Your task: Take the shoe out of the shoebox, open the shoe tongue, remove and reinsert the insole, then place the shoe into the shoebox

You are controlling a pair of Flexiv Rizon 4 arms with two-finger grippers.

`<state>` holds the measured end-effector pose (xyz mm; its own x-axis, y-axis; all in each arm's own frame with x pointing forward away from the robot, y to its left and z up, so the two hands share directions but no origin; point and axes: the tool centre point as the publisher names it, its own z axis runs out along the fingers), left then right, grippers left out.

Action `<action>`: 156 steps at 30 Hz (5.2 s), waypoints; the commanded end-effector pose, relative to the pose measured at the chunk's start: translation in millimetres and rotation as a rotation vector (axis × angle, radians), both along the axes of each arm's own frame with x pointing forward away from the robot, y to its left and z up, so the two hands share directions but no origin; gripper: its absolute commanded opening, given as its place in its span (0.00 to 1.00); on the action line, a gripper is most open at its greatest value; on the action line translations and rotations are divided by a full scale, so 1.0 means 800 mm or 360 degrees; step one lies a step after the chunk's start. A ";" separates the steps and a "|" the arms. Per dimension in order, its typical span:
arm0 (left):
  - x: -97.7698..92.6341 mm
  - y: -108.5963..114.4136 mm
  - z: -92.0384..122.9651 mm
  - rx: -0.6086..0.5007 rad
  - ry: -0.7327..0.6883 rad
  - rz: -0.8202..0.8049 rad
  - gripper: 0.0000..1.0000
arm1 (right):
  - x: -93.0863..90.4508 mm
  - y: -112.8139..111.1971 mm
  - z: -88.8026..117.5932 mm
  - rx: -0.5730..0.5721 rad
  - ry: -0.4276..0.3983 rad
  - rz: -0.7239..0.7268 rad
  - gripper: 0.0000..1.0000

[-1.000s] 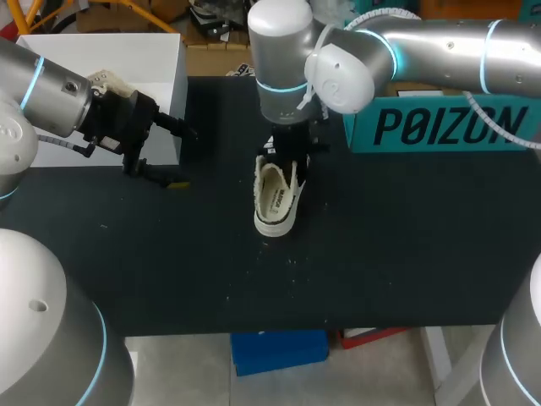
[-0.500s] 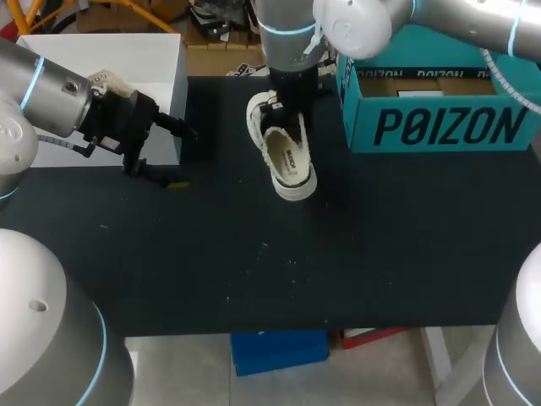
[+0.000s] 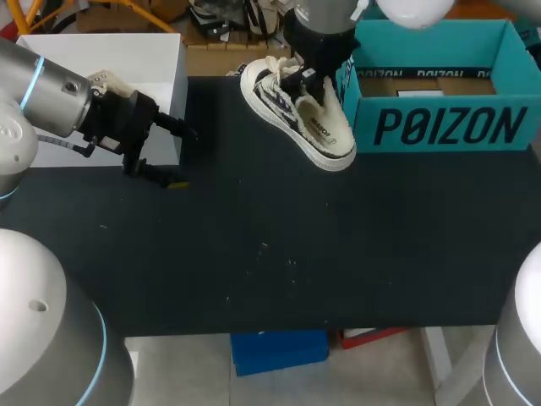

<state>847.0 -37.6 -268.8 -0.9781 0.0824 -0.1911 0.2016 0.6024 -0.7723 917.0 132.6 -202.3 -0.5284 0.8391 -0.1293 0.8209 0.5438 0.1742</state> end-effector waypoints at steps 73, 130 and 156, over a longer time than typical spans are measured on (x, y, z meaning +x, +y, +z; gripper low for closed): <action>-0.001 0.000 -0.001 0.0003 -0.0005 0.0003 1.00 | 0.177 -0.242 0.003 -0.0481 0.0067 0.1212 0.00; -0.001 0.000 -0.001 0.0003 -0.0005 0.0003 1.00 | 0.291 -0.360 -0.112 -0.0320 0.0170 0.1329 0.00; -0.001 0.000 -0.001 0.0003 -0.0005 0.0003 1.00 | 0.303 -0.366 -0.185 -0.0182 0.0248 0.1392 0.00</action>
<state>847.1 -37.7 -268.9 -0.9781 0.0823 -0.1911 0.2016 0.6024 -0.7723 1151.8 -160.7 -345.2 -0.9907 0.1147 -0.0737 0.1149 0.9934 0.0012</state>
